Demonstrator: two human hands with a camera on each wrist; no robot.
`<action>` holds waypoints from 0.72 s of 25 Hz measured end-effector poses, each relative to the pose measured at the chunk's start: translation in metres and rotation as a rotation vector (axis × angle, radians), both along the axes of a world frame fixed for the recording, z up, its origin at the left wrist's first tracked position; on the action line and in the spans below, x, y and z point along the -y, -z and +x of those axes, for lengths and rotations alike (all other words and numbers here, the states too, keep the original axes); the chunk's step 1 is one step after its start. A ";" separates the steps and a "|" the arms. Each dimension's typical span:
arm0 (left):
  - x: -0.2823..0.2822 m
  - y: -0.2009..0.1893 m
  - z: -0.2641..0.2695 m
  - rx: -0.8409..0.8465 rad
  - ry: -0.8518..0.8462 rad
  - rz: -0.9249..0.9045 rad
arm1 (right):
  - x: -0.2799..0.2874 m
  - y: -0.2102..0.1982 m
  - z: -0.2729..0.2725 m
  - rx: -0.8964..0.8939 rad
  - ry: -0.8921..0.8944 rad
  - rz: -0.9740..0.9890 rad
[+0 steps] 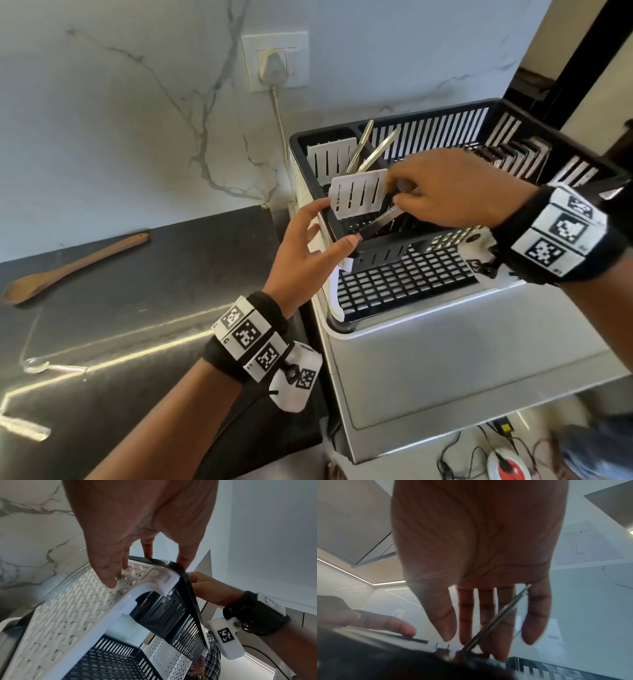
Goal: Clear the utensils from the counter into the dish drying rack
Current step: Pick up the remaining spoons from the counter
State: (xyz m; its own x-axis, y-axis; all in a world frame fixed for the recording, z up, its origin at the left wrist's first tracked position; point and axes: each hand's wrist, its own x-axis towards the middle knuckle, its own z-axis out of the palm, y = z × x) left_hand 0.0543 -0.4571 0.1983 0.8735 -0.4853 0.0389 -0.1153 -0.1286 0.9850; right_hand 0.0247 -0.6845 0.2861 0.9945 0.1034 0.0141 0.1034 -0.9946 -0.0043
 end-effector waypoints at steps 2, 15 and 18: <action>0.000 0.000 0.000 -0.001 0.007 -0.004 | -0.001 -0.001 0.003 0.043 0.023 -0.050; -0.199 0.088 0.006 0.192 -0.131 0.391 | -0.238 0.052 0.018 0.087 -0.340 0.168; -0.325 0.128 -0.005 0.227 -0.297 0.620 | -0.343 0.125 0.033 -0.131 -0.415 0.173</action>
State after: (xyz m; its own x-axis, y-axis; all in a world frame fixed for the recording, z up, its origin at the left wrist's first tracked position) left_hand 0.0495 -0.1326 0.0703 0.9748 -0.2209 0.0296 -0.1823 -0.7138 0.6763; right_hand 0.0581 -0.3416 0.1613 0.8639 0.5004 -0.0572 0.4802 -0.8526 -0.2060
